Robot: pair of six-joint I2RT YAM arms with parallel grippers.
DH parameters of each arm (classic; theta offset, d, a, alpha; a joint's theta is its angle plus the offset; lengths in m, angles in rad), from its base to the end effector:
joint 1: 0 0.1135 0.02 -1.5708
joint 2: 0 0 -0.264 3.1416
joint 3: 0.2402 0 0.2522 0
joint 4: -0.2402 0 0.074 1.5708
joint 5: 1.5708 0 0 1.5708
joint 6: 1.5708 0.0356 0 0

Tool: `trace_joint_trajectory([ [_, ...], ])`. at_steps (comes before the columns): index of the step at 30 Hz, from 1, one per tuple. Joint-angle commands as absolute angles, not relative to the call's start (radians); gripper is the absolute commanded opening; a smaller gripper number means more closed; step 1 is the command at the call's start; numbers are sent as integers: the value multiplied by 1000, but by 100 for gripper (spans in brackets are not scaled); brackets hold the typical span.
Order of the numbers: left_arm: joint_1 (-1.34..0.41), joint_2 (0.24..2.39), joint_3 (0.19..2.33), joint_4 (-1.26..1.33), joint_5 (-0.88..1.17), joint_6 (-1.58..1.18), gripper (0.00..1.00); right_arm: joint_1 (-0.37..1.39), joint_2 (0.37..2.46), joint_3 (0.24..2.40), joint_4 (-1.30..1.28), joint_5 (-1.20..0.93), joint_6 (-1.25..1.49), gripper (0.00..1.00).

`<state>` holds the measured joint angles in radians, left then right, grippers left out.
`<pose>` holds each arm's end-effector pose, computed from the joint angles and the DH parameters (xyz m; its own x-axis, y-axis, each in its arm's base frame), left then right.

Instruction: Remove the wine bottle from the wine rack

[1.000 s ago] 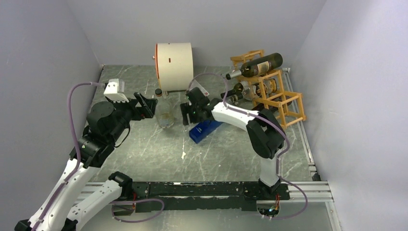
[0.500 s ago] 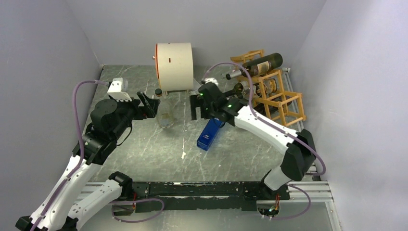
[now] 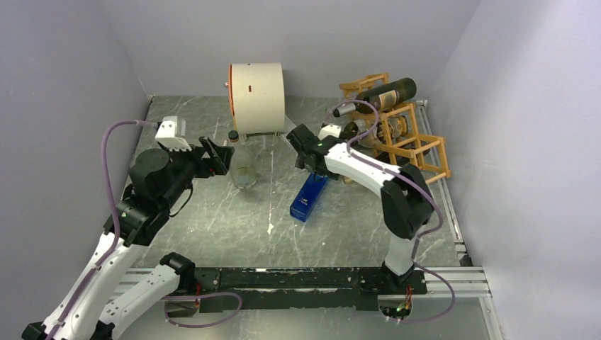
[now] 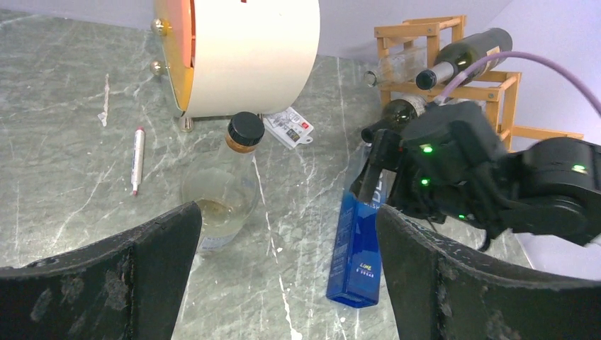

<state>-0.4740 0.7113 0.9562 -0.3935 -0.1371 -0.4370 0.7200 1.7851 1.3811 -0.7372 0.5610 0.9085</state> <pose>0.1367 -0.0647 0.3873 -0.2598 -0.3379 -0.9046 0.2450 0.8831 -0.4002 0.2894 0.2286 0.2357 -0.7292 0.2486 -0.6376 0.2981 0.9540 0.0310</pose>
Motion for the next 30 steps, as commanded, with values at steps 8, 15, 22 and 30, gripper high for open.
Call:
trace_joint_trajectory([
  [8, -467, 688, 966, -401, -124, -444, 96, 719, 1950, 1428, -790, 651, 1086, 96],
  [15, -468, 690, 968, -402, -124, -445, 96, 728, 1972, 1376, -720, 603, 1076, 87],
  [22, -468, 709, 987, -416, -114, -451, 96, 760, 1992, 1365, -699, 593, 1033, 74],
  [30, -468, 755, 1050, -466, -113, -452, 96, 793, 1831, 1243, -524, 515, 850, 48],
])
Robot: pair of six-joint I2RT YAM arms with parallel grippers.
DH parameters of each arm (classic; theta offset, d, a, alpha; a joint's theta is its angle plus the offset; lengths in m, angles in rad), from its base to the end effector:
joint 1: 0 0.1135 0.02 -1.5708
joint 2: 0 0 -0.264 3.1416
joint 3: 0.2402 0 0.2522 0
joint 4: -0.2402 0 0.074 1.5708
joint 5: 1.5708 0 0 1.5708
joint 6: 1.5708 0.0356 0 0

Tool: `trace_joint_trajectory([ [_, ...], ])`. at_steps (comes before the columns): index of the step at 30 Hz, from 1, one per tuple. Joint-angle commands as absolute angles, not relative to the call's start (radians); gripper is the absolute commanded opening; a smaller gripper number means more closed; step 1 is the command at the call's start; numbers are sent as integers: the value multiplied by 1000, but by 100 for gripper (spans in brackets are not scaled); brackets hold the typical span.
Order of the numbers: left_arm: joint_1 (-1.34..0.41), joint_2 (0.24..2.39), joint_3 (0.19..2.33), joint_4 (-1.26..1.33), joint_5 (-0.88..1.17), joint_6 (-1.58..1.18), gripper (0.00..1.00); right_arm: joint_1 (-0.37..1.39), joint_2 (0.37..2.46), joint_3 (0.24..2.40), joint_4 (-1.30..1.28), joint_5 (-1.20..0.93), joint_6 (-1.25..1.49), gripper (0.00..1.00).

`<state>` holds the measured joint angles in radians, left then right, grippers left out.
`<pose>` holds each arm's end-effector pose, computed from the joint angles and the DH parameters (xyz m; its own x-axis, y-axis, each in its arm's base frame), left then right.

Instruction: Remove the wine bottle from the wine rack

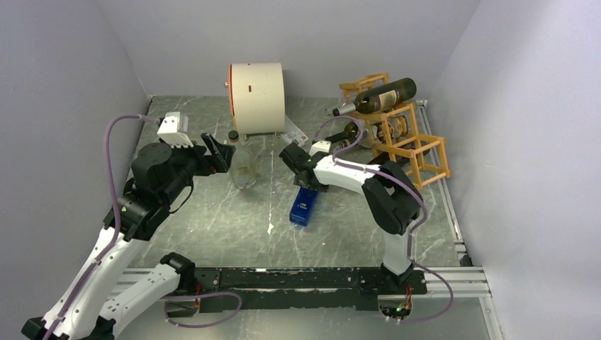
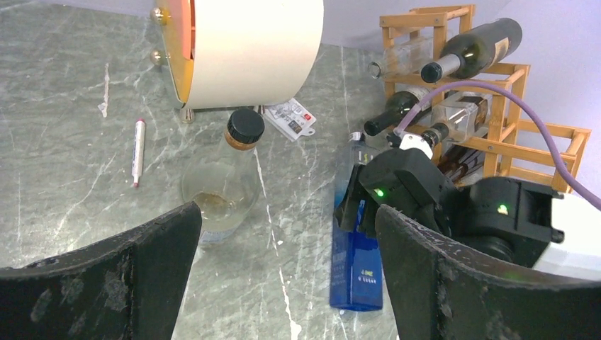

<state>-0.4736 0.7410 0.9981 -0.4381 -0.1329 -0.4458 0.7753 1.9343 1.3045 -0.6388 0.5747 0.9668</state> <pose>0.1395 -0.0662 0.3923 -0.2894 -0.3319 -0.8978 0.2342 0.8849 -0.4026 0.2836 0.2508 0.1653 -0.7757 0.2071 -0.5962 0.2932 0.9548 -0.0498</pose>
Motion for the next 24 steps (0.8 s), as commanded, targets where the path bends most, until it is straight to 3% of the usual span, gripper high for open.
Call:
trace_joint_trajectory([
  [1, -468, 760, 1056, -469, -112, -453, 96, 793, 1803, 1219, -492, 501, 819, 43],
  [5, -468, 788, 1086, -473, -89, -464, 96, 791, 1689, 1114, -330, 444, 676, 13],
  [8, -467, 820, 1116, -480, -61, -477, 96, 786, 1603, 1036, -214, 386, 565, 1],
  [24, -522, 1190, 1407, -545, 203, -532, 96, 721, 1250, 729, 372, -20, 174, 0],
])
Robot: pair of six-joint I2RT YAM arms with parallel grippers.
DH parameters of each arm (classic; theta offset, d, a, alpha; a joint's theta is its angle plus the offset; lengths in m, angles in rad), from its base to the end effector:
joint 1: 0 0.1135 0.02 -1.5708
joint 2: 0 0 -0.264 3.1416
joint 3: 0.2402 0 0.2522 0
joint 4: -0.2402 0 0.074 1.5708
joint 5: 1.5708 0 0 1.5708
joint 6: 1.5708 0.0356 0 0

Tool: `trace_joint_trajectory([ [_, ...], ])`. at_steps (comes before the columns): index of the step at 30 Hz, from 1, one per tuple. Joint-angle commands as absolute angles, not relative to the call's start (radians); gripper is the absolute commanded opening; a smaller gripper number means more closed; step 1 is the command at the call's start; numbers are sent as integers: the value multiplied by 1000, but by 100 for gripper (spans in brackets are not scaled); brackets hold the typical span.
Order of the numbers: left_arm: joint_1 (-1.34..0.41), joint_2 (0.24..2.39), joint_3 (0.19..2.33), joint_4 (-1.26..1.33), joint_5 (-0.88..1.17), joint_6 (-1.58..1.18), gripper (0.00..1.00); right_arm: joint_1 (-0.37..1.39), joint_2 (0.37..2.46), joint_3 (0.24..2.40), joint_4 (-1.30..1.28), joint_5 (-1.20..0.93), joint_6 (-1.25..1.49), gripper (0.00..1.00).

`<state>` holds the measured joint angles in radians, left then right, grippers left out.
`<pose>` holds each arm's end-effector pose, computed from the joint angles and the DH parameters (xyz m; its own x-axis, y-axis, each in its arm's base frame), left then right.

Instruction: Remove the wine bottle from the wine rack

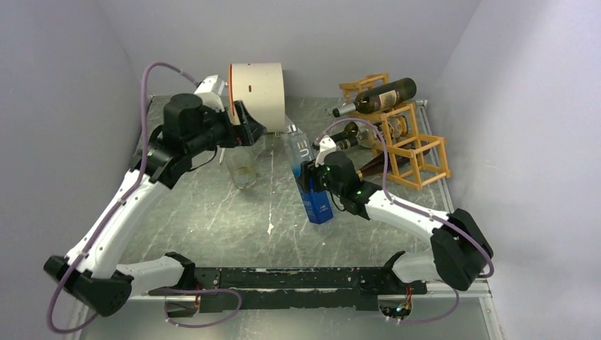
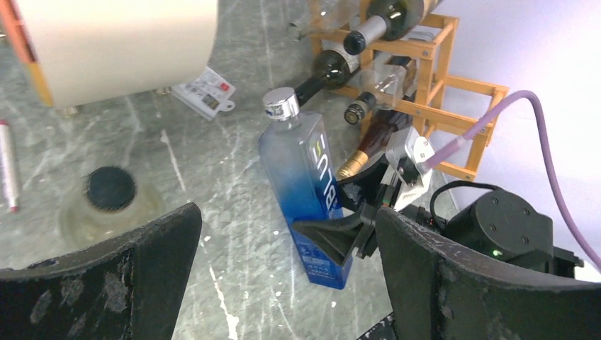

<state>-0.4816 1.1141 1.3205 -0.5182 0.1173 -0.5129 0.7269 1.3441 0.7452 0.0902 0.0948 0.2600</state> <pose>0.2065 -0.1126 0.4258 -0.5111 -0.2828 -0.8117 0.3534 0.7917 -0.4983 0.2207 0.1918 0.2289 -0.5059 -0.1074 -0.8559 -0.4861 0.8552 0.1800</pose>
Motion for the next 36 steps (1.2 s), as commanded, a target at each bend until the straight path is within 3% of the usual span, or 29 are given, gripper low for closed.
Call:
trace_joint_trajectory([
  [1, -552, 1219, 1432, -555, 178, -525, 96, 719, 1232, 717, 391, -33, 169, 0],
  [8, -728, 1404, 1608, -652, -21, -492, 96, 712, 1115, 622, 482, -105, 159, 0],
  [18, -782, 1442, 1538, -601, -50, -563, 96, 711, 990, 537, 521, -128, 175, 0],
  [30, -802, 1524, 1539, -523, 64, -590, 96, 711, 946, 518, 531, -198, 189, 0],
  [36, -814, 1522, 1537, -521, 71, -590, 61, 712, 931, 510, 519, -196, 190, 0],
])
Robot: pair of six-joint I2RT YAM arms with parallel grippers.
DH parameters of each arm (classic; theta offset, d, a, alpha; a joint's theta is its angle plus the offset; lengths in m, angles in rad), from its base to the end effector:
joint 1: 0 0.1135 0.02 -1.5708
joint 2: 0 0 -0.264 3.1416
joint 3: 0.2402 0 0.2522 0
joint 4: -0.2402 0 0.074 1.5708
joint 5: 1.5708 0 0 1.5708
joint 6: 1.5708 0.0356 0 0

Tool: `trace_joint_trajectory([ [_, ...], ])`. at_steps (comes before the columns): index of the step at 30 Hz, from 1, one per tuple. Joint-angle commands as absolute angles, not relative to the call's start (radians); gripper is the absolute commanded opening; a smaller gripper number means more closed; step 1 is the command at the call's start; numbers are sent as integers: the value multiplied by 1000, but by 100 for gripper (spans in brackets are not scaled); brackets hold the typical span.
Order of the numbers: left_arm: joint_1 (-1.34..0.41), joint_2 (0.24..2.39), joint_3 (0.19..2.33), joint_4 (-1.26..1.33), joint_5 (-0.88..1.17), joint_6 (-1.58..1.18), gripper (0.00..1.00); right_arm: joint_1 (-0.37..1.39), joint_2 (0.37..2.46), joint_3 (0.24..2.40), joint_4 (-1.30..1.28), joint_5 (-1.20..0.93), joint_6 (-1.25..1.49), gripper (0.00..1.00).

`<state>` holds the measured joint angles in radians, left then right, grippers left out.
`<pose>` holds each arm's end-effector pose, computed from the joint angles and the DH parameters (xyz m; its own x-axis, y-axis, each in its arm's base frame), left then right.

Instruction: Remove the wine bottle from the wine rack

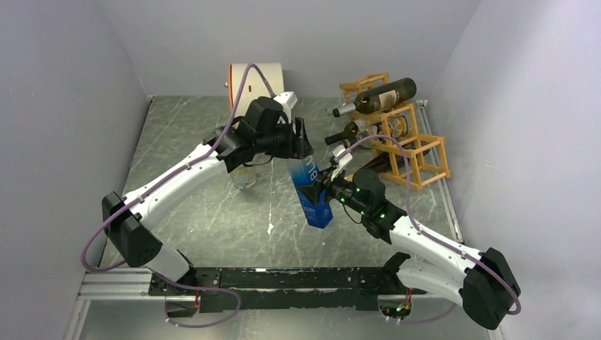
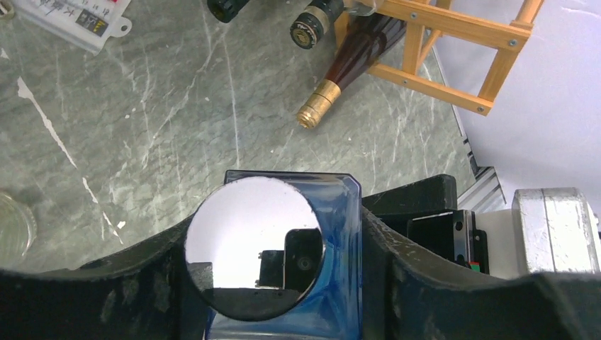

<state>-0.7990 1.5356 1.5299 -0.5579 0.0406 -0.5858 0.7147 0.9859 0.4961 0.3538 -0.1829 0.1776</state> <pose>0.2421 -0.2509 0.3774 -0.7196 -0.0526 -0.6924 0.4106 0.7718 -0.4854 0.1669 0.1534 0.2565 -0.2387 0.0229 -0.9708 -0.7502 0.6305 0.1993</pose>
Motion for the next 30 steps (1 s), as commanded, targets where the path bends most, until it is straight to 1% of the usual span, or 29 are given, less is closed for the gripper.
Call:
trace_joint_trajectory([
  [1, -815, 1515, 1535, -524, 67, -587, 56, 710, 935, 514, 511, -194, 190, 0],
  [2, -815, 1507, 1531, -527, 63, -583, 48, 711, 942, 522, 497, -191, 189, 3],
  [3, -815, 1495, 1526, -530, 56, -582, 40, 711, 953, 531, 481, -193, 188, 12],
  [4, -816, 1486, 1520, -534, 49, -580, 30, 712, 966, 541, 464, -196, 187, 27],
  [5, -816, 1474, 1514, -540, 43, -579, 20, 712, 982, 550, 448, -203, 188, 40],
  [6, -816, 1463, 1509, -547, 37, -580, 12, 711, 997, 558, 435, -207, 192, 50],
  [7, -815, 1455, 1505, -557, 32, -581, 8, 711, 1014, 560, 428, -214, 200, 58],
  [8, -815, 1446, 1499, -565, 31, -583, 7, 711, 1026, 556, 427, -223, 207, 66],
  [12, -816, 1403, 1458, -609, 18, -594, 7, 710, 1067, 538, 432, -254, 249, 88],
  [13, -816, 1390, 1446, -622, 5, -597, 7, 712, 1074, 544, 419, -269, 253, 96],
  [14, -816, 1375, 1434, -635, -10, -601, 7, 712, 1079, 550, 401, -282, 256, 99],
  [21, -816, 1253, 1396, -767, -140, -615, 7, 711, 1001, 623, 230, -292, 232, 100],
  [26, -815, 1193, 1434, -978, -296, -635, 7, 710, 948, 674, 120, -218, 202, 100],
  [30, -804, 1180, 1485, -1156, -457, -659, 7, 710, 965, 684, 85, -177, 193, 100],
])
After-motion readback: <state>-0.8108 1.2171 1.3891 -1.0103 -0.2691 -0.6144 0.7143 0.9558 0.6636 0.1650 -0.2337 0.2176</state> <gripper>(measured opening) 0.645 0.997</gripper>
